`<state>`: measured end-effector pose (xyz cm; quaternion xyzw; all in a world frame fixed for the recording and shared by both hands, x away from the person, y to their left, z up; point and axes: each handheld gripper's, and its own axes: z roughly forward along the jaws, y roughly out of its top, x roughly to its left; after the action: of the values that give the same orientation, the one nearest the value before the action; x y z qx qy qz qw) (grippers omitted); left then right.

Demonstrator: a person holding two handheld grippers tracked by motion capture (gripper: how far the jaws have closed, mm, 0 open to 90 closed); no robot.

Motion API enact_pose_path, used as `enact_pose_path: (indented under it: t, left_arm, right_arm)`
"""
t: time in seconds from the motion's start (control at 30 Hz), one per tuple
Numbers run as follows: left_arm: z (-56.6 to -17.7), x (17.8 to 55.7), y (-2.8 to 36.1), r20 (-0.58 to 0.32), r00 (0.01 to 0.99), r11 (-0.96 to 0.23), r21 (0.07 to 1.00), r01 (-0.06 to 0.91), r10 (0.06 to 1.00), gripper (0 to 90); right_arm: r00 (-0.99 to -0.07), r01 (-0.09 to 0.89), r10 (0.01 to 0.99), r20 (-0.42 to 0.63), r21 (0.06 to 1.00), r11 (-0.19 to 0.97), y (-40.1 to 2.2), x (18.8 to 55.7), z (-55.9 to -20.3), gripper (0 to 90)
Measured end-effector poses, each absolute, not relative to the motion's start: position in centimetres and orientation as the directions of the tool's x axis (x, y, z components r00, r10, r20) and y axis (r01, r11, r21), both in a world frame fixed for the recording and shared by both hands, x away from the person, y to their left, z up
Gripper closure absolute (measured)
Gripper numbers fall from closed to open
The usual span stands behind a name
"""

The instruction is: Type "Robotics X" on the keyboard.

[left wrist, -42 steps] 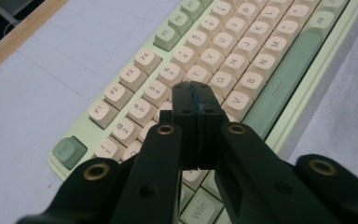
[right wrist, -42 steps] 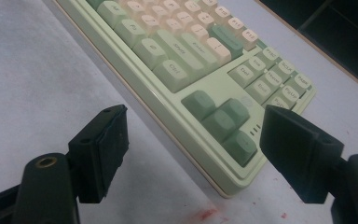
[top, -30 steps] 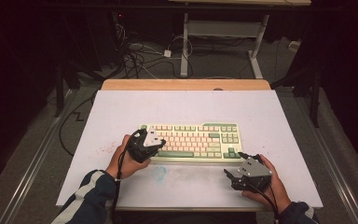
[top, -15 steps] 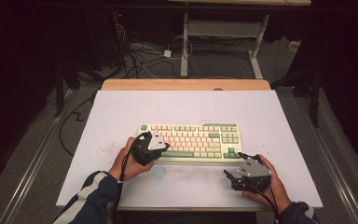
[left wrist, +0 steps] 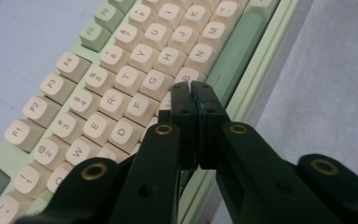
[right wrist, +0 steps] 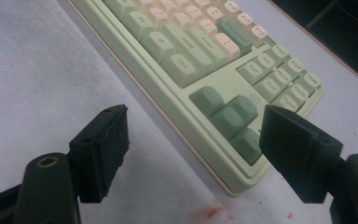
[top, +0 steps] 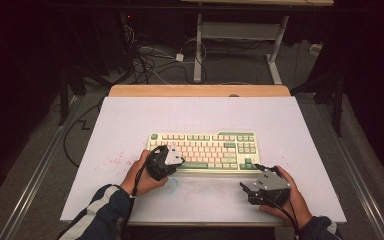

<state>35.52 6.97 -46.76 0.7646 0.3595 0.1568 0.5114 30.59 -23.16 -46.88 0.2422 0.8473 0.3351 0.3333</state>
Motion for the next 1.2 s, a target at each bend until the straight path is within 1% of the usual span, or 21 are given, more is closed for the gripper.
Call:
enact_pose_path:
  t: [0.4,0.5,0.6,1.03,1.2]
  left_arm:
    - [-47.0,35.6,7.0,-0.126,0.695,-0.228,0.891,0.393,0.708,85.6]
    - [-47.3,35.6,7.0,-0.123,0.699,-0.239,0.886,0.397,0.704,86.6]
    - [-47.1,35.6,7.0,-0.118,0.699,-0.241,0.888,0.393,0.705,85.1]
    - [-46.1,35.5,7.3,-0.12,0.7,-0.214,0.903,0.371,0.704,84.4]
    - [-45.9,35.6,7.5,-0.116,0.696,-0.207,0.909,0.362,0.709,81.8]
  right_arm:
    - [-0.663,0.186,0.63,-0.404,0.726,0.662,-23.1,30.6,-46.9,24.8]
    - [-0.665,0.189,0.629,-0.403,0.725,0.663,-23.1,30.6,-46.9,24.8]
    - [-0.665,0.188,0.629,-0.403,0.724,0.664,-23.1,30.6,-46.9,24.8]
    - [-0.665,0.188,0.628,-0.404,0.723,0.664,-23.1,30.6,-47.0,24.8]
    - [-0.665,0.187,0.628,-0.405,0.723,0.665,-23.1,30.6,-47.0,24.8]
